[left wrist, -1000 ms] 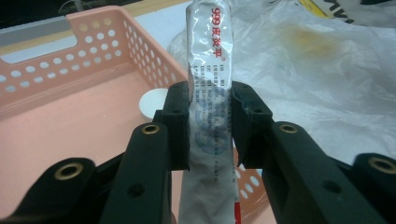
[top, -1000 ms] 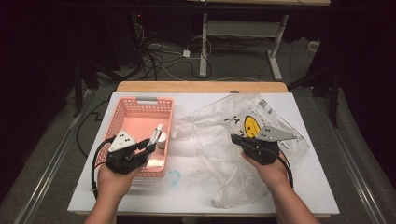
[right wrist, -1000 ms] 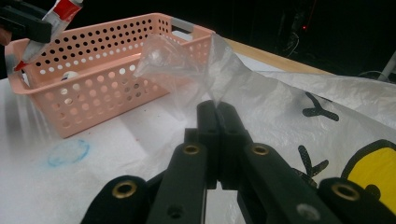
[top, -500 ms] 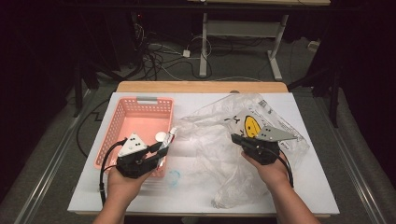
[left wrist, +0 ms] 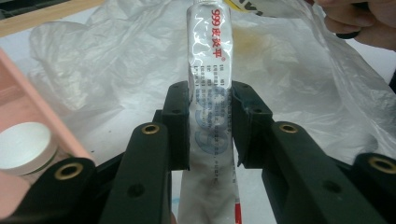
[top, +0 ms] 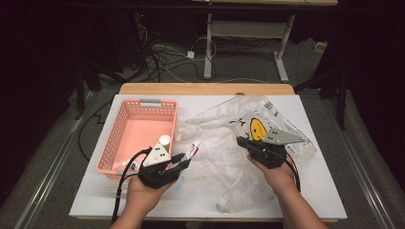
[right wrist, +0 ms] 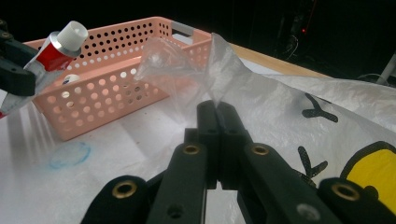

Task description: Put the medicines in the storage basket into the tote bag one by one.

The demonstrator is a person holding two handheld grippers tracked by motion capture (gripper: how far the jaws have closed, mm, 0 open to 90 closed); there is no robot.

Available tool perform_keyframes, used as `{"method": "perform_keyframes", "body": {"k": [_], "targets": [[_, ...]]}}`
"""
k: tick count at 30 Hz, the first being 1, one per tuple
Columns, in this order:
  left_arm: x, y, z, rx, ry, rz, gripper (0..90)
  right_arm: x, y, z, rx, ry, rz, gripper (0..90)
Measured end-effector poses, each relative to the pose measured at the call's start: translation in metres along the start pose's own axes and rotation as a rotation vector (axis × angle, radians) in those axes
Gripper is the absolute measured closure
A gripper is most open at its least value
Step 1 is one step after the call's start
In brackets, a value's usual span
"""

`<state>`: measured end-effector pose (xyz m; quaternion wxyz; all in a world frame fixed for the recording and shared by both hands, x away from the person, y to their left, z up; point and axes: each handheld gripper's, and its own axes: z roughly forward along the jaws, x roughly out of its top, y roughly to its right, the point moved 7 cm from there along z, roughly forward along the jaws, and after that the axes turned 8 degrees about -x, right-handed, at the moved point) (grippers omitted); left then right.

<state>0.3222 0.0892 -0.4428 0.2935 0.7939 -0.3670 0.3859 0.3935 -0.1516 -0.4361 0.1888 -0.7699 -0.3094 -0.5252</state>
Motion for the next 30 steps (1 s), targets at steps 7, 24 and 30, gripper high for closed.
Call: {"method": "perform_keyframes", "body": {"k": [7,24,30], "targets": [[-0.001,0.008,0.011,-0.030,-0.010,0.008,68.2,0.000,0.000,0.000,0.002,0.000,-0.002,90.0],[0.004,0.031,0.073,-0.078,-0.072,0.040,68.2,0.002,0.002,-0.003,-0.001,0.009,0.002,90.0],[0.010,0.017,0.091,-0.044,-0.092,0.022,68.1,0.003,0.003,-0.005,-0.003,0.019,0.004,90.0]]}}
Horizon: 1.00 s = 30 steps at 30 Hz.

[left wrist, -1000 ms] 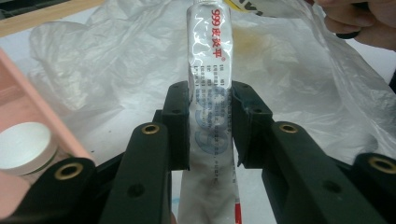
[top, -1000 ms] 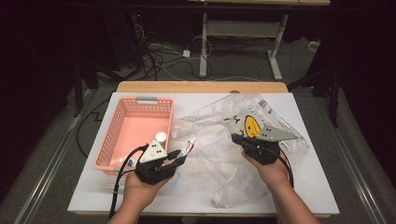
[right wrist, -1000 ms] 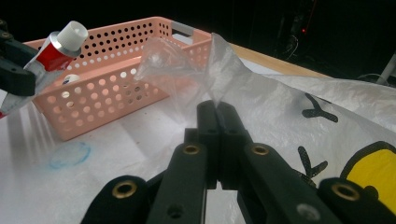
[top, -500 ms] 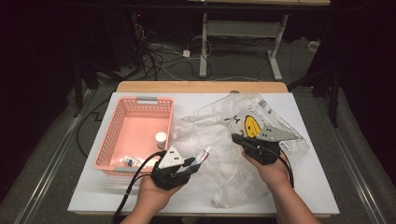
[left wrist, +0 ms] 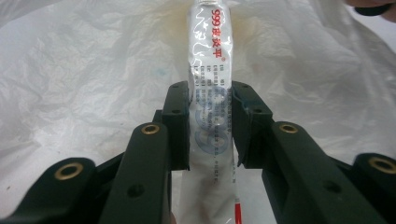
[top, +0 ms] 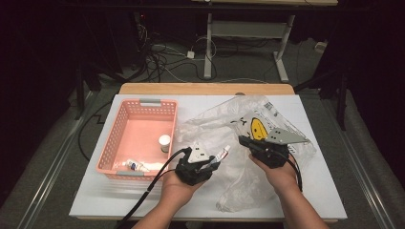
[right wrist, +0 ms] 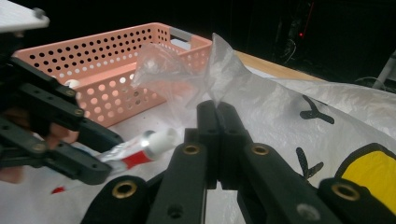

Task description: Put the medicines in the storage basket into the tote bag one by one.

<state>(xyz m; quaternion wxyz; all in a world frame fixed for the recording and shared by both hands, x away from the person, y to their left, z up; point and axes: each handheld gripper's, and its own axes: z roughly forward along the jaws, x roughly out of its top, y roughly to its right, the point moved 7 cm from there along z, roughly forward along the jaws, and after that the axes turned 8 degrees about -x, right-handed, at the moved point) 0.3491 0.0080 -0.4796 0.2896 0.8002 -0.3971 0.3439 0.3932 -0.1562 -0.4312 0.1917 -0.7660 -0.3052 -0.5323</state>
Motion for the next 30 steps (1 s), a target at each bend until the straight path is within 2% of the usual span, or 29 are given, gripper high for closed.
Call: {"method": "perform_keyframes", "body": {"k": [4,9,23,26,30], "targets": [[0.002,-0.010,0.008,0.005,-0.010,-0.018,68.1,0.001,0.001,-0.001,-0.004,0.006,0.005,90.0],[0.004,-0.015,0.016,0.012,-0.011,-0.029,68.1,0.001,0.002,-0.003,-0.008,0.014,0.004,90.0],[0.016,-0.027,0.043,0.038,-0.011,-0.008,68.1,0.002,0.003,-0.005,-0.009,0.025,0.006,90.0],[0.016,-0.033,0.048,0.044,-0.015,-0.025,68.0,0.003,0.004,-0.005,-0.009,0.027,0.005,90.0],[0.017,-0.036,0.055,0.050,-0.017,-0.028,68.0,0.003,0.005,-0.006,-0.011,0.029,0.007,90.0]]}}
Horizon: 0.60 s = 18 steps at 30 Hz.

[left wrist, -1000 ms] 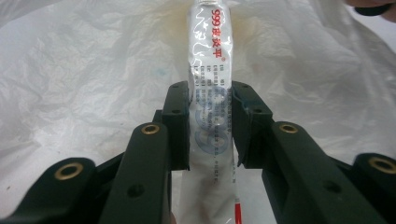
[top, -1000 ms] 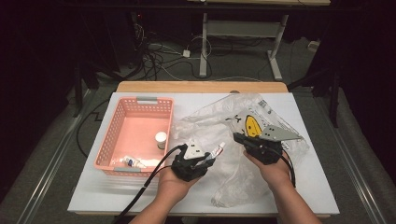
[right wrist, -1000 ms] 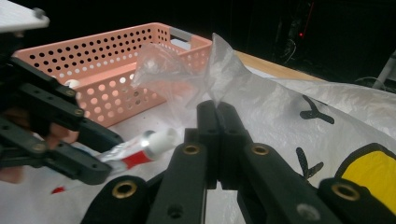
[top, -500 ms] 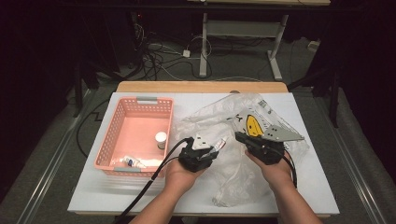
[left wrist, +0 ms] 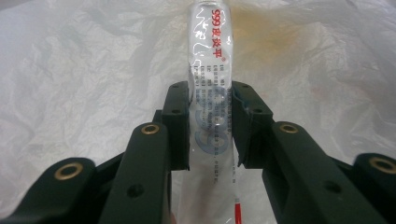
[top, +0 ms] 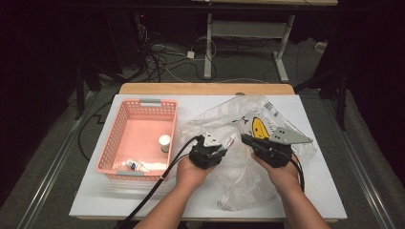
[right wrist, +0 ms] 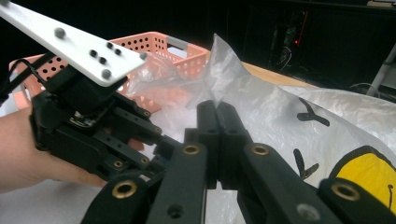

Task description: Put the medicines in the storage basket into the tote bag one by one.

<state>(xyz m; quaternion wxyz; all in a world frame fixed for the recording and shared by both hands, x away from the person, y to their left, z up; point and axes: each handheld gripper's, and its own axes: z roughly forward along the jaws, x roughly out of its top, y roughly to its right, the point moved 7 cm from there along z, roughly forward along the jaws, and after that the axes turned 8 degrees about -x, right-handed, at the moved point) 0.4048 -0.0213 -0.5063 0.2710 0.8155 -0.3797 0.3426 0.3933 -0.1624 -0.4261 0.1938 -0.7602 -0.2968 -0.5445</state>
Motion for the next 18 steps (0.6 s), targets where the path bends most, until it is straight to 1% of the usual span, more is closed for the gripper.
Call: {"method": "perform_keyframes", "body": {"k": [4,9,15,18], "targets": [[0.003,-0.002,0.006,-0.010,0.023,0.002,68.0,0.000,0.000,0.000,0.002,-0.002,0.004,90.0],[0.001,-0.006,0.015,0.009,0.014,-0.008,68.0,-0.001,-0.001,0.001,0.002,-0.003,0.005,90.0],[-0.002,-0.008,0.023,0.005,0.006,-0.014,67.8,-0.001,0.000,0.001,0.000,-0.002,0.005,90.0],[-0.004,-0.010,0.026,0.004,-0.001,-0.025,67.6,-0.001,0.000,0.001,0.002,-0.003,0.005,90.0]]}}
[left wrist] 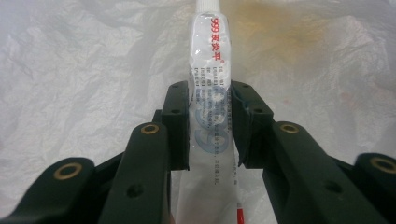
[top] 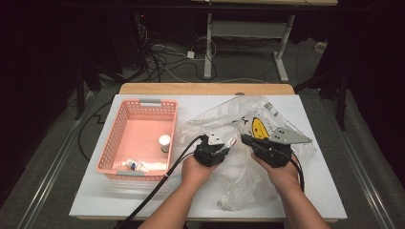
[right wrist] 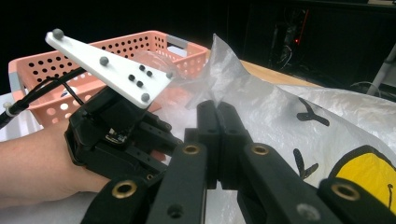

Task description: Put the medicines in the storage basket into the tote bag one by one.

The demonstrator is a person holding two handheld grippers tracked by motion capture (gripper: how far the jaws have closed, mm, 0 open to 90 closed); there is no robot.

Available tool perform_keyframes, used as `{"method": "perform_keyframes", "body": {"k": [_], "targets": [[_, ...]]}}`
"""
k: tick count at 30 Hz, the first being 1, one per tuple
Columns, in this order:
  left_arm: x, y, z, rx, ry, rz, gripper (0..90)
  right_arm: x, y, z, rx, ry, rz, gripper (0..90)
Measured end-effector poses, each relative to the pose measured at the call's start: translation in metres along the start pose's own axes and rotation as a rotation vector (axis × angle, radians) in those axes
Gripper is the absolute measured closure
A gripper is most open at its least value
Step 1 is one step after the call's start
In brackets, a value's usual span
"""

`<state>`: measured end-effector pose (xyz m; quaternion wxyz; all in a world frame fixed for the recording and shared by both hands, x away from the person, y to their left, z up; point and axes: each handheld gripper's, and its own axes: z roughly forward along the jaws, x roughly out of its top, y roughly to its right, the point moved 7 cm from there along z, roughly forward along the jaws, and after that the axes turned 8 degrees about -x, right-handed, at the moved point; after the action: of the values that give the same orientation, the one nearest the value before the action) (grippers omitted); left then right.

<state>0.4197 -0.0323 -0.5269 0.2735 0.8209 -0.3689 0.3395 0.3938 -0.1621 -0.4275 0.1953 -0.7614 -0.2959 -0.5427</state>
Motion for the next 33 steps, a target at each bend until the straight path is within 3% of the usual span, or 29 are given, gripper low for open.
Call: {"method": "perform_keyframes", "body": {"k": [6,12,25,33], "targets": [[-0.002,-0.003,0.003,-0.019,-0.012,-0.026,66.4,0.000,0.000,0.000,0.000,-0.003,0.002,90.0],[-0.001,0.000,-0.004,-0.030,-0.009,-0.025,55.1,0.000,0.000,0.000,-0.001,-0.003,0.004,90.0],[-0.012,0.023,-0.031,-0.115,0.010,-0.009,35.4,-0.001,0.001,-0.001,-0.004,-0.004,0.005,90.0],[-0.014,0.042,-0.058,-0.173,0.039,0.022,22.3,-0.001,0.001,0.000,-0.007,-0.007,0.006,90.0]]}}
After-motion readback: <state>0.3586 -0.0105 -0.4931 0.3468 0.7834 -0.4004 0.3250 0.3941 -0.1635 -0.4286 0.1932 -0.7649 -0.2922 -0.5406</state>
